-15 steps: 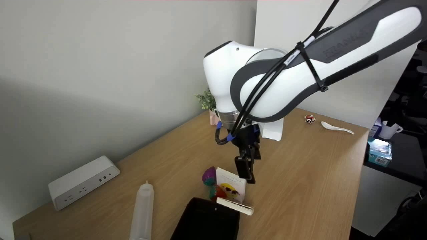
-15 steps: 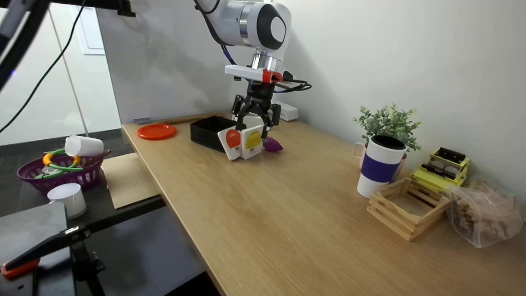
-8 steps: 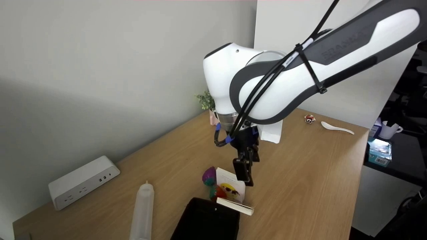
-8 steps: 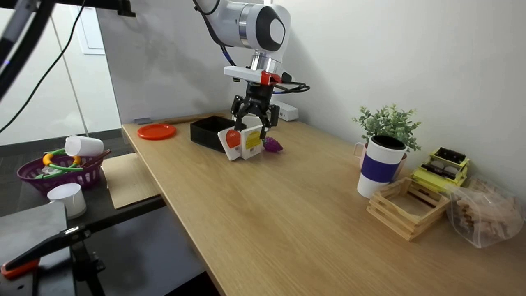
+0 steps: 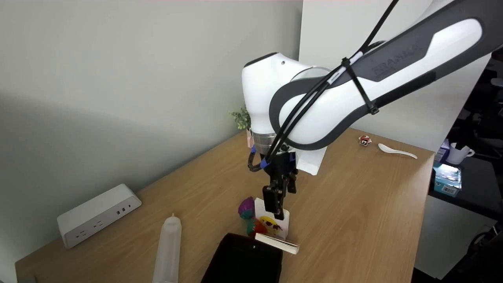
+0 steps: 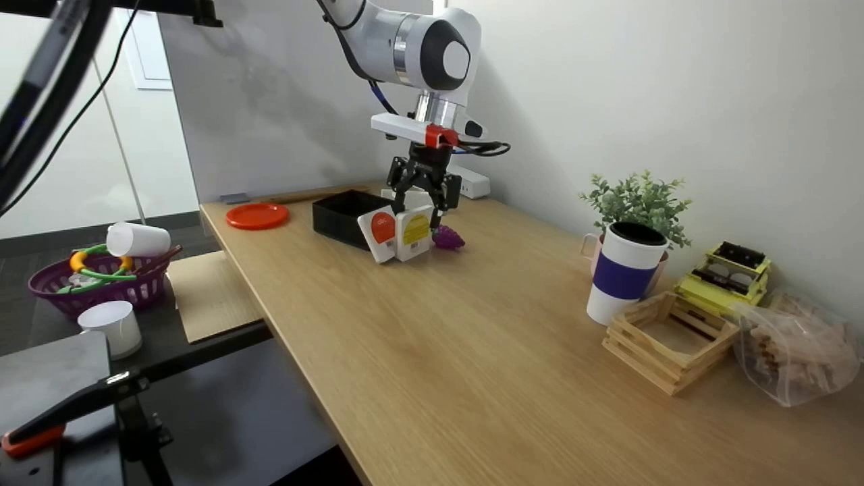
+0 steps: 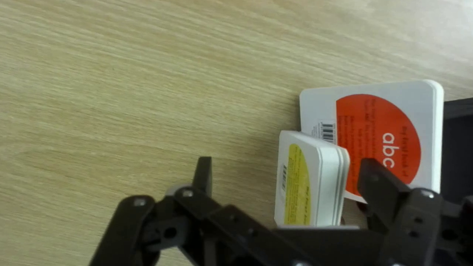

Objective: Put the yellow-white book and the red fruit plush toy in the black box

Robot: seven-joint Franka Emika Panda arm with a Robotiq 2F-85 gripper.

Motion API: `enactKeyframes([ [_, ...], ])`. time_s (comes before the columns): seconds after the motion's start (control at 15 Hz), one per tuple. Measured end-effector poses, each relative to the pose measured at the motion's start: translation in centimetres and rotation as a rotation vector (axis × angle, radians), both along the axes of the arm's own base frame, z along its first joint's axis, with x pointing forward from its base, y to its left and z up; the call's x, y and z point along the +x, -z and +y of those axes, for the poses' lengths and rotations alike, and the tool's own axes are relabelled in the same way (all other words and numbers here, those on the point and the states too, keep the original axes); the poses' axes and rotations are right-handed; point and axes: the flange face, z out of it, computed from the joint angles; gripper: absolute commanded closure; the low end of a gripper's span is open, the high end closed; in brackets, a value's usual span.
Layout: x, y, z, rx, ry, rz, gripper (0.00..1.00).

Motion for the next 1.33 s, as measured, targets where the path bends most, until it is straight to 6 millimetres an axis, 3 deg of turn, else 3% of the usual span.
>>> enactKeyframes([
  [0.27,0.2,1.4,0.1,-0.005,0.024,0.007,0.0],
  [0.33,0.2,1.9,0.1,-0.007,0.031,0.01,0.25],
  [0.47,0.4,3.0,0.2,-0.01,0.04,0.016,0.34],
  [1.07,1.1,5.3,0.8,-0.015,0.057,0.027,0.98],
  [1.33,1.5,5.2,1.1,-0.019,0.072,0.019,0.96],
])
